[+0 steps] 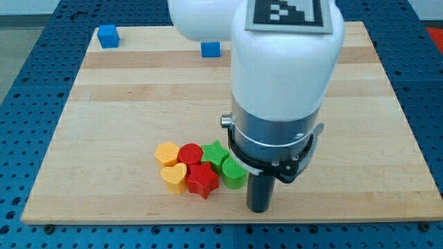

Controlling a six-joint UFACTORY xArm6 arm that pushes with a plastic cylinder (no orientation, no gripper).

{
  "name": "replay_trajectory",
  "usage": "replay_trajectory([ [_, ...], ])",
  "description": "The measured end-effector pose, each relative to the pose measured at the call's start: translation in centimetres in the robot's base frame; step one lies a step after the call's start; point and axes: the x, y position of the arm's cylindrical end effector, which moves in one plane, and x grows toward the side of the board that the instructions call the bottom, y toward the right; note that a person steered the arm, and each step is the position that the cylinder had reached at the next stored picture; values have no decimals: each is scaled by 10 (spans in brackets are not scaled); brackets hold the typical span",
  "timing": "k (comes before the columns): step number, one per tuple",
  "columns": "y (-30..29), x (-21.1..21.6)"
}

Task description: Separate green circle and green star

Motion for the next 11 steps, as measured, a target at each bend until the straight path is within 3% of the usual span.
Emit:
replay_trajectory([
  [2, -8, -28],
  [4, -6, -10],
  [5, -39, -5],
  [10, -51, -104],
  [11, -47, -103],
])
